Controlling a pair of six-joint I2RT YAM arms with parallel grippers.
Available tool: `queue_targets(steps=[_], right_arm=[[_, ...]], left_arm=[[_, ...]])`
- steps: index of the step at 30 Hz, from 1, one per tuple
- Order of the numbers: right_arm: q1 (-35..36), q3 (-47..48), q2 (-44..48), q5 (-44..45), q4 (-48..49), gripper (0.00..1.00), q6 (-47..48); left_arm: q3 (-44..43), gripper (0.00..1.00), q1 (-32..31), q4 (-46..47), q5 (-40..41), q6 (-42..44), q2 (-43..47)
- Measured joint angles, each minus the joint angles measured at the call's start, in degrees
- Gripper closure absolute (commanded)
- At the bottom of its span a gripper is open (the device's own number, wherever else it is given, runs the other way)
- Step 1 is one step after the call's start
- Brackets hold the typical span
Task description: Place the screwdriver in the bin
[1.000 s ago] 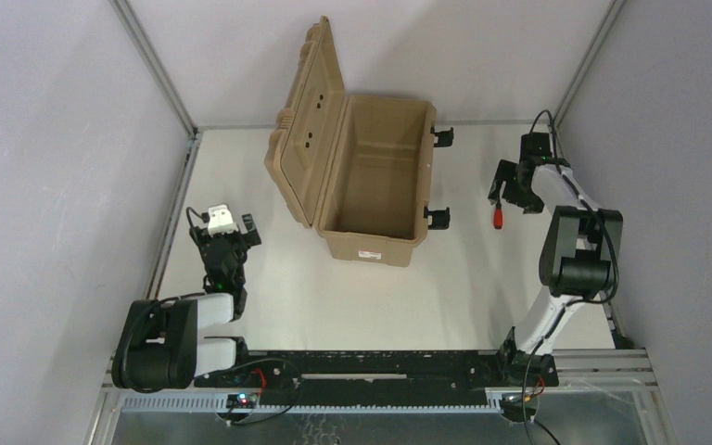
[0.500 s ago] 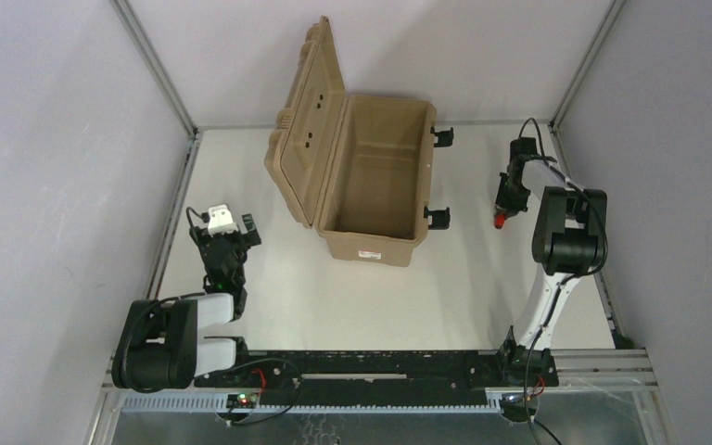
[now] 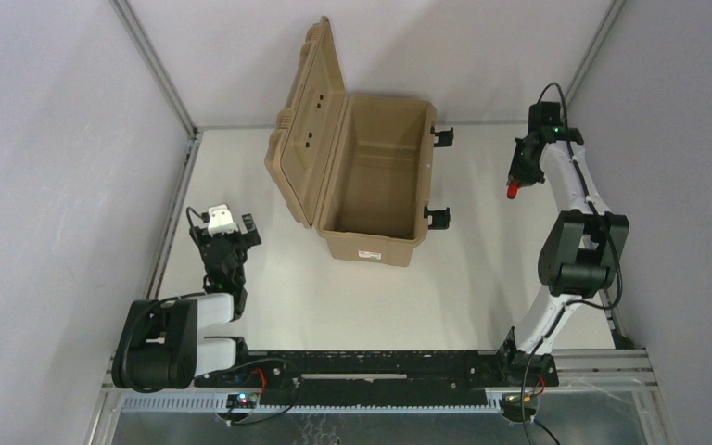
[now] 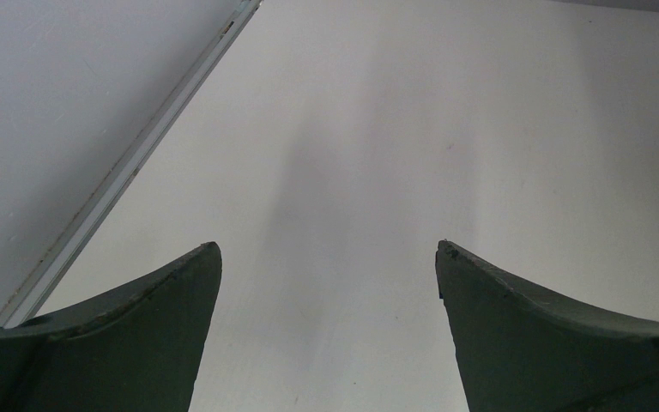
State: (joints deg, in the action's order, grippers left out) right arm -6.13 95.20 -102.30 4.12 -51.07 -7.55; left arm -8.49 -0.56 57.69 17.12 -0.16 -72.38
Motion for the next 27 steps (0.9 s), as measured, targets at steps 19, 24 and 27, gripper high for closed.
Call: queue_targets(steps=[19, 24, 27], right_arm=[[17.73, 12.85, 4.96, -22.47, -1.53, 1.0, -9.07], [24.13, 18.93, -0.68, -25.16, 2.19, 1.0, -11.15], [27.41, 24.22, -6.56, -22.12, 2.95, 0.99, -11.91]], left_arm=[[0.0, 0.0, 0.0, 0.0, 0.0, 0.0, 0.0], [0.0, 0.0, 0.0, 0.0, 0.0, 0.0, 0.0], [0.0, 0.0, 0.0, -0.02, -0.02, 0.0, 0.0]])
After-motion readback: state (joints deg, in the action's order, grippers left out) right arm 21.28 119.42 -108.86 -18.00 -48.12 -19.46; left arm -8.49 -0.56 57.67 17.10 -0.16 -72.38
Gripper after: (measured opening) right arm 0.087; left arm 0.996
